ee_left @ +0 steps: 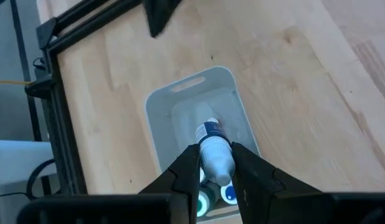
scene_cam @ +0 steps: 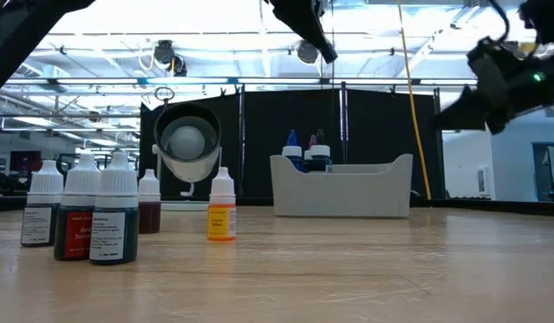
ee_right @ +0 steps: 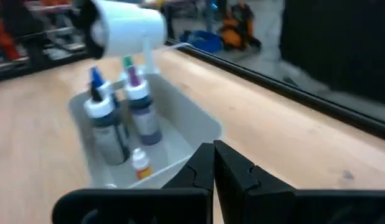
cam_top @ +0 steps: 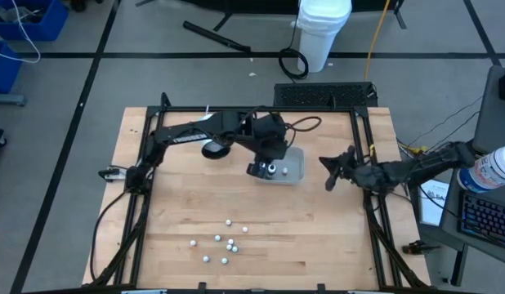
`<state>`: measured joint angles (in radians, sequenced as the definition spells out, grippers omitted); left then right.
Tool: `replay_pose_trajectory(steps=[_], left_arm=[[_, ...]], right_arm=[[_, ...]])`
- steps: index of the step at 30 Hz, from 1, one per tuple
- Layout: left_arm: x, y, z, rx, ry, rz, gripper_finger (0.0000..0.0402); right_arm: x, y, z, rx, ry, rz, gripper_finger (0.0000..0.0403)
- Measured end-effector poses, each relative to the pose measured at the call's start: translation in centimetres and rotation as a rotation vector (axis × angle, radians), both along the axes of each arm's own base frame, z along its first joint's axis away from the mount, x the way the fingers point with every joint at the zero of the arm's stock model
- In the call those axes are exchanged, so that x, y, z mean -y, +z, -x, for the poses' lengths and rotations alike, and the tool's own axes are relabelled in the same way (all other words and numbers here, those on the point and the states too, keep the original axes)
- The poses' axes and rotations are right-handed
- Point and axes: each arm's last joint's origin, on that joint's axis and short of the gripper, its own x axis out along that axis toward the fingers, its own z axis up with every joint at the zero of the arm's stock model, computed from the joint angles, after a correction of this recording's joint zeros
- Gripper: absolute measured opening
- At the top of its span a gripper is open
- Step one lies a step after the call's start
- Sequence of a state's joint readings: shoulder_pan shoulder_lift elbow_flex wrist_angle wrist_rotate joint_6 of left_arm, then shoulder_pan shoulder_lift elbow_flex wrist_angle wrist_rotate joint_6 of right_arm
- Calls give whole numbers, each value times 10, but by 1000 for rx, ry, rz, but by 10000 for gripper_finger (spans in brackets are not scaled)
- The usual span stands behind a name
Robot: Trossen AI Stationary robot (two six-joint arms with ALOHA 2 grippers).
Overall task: Pick & Place food coloring
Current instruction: Put the blue food coloring bottle into the gray bin
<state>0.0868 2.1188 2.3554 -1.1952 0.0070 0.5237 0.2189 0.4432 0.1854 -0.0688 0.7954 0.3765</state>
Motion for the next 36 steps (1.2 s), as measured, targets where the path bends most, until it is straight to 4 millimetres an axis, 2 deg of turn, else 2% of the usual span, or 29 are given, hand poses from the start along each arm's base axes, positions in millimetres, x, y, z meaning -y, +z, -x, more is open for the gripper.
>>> replay_pose_trajectory(steps=[6, 12, 18, 21, 28, 36], left_arm=[[3, 0, 1, -7, -5, 2, 79], [6, 0, 1, -9, -15, 2, 79], [9, -1, 2, -32, -21, 5, 79], [11, -2, 2, -35, -25, 6, 79], [11, -2, 2, -36, -26, 6, 79], [12, -6, 4, -77, -45, 18, 79]], right_arm=[[18, 6, -8, -75, -5, -122, 0], [42, -8, -16, -164, 0, -260, 0], [62, -10, -30, -117, 86, -273, 0], [69, -17, -35, -142, 115, -294, 0], [78, -28, -50, -135, 201, -274, 0], [86, -27, -68, -133, 242, -240, 0]])
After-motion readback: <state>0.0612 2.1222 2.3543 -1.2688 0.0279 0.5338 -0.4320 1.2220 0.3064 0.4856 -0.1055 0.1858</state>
